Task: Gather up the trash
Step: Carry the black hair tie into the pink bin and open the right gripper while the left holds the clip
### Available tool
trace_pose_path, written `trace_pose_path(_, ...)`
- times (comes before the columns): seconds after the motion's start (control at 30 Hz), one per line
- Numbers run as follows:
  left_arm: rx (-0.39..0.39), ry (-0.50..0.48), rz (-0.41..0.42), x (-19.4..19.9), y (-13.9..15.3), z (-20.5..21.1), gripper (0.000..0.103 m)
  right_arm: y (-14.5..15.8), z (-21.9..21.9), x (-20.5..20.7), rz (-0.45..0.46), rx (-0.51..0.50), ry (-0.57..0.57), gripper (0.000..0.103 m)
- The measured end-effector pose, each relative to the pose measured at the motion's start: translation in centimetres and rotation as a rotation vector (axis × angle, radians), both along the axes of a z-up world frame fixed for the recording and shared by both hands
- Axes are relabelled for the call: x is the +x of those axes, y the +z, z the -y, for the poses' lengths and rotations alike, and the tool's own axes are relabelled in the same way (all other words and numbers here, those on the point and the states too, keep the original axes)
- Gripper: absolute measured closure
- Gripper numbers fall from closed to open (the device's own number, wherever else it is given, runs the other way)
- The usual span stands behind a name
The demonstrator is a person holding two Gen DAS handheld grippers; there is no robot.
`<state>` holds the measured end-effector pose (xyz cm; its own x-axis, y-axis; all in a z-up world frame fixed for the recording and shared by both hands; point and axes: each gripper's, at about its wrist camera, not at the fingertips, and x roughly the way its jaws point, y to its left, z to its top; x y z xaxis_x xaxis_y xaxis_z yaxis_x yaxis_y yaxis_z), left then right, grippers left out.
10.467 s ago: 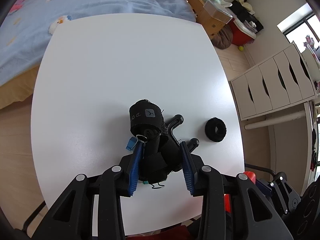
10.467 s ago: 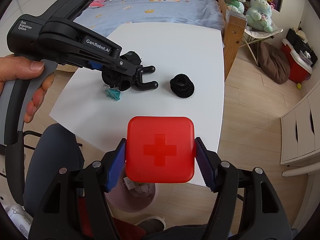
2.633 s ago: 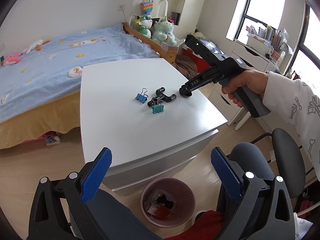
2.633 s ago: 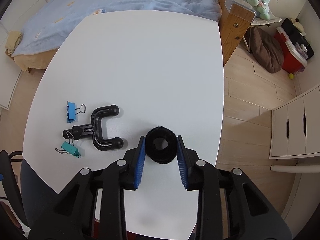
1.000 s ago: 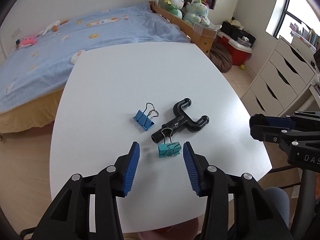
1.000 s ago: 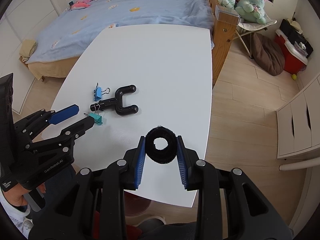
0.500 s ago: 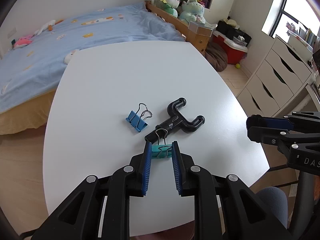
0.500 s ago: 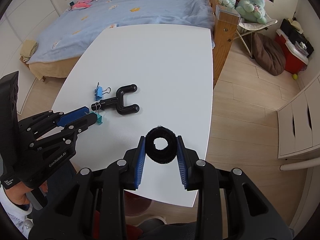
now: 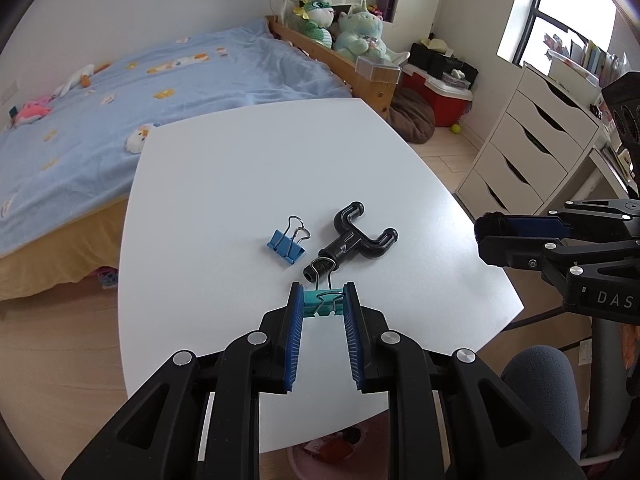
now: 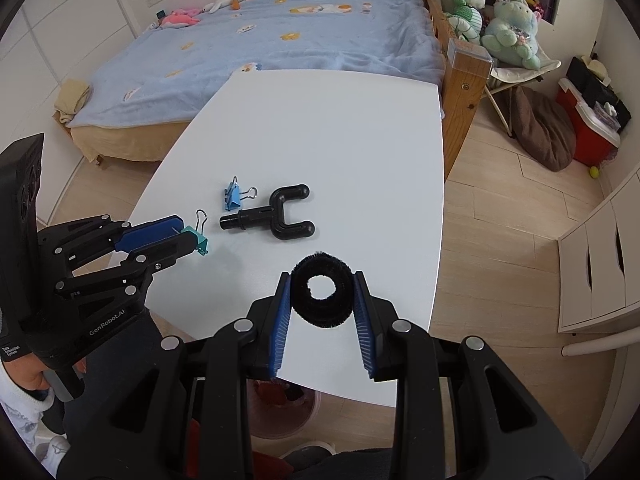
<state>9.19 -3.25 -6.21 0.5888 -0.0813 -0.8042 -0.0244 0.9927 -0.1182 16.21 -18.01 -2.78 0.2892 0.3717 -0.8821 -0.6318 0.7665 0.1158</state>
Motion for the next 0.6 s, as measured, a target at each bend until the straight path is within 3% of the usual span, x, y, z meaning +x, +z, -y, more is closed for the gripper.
trace_pose_path(0.6,0.007,-0.149,0.081,-7.4,5.2,0.3,0.083,4.2,0.7,-8.3,0.121,0.079,0.086,0.073)
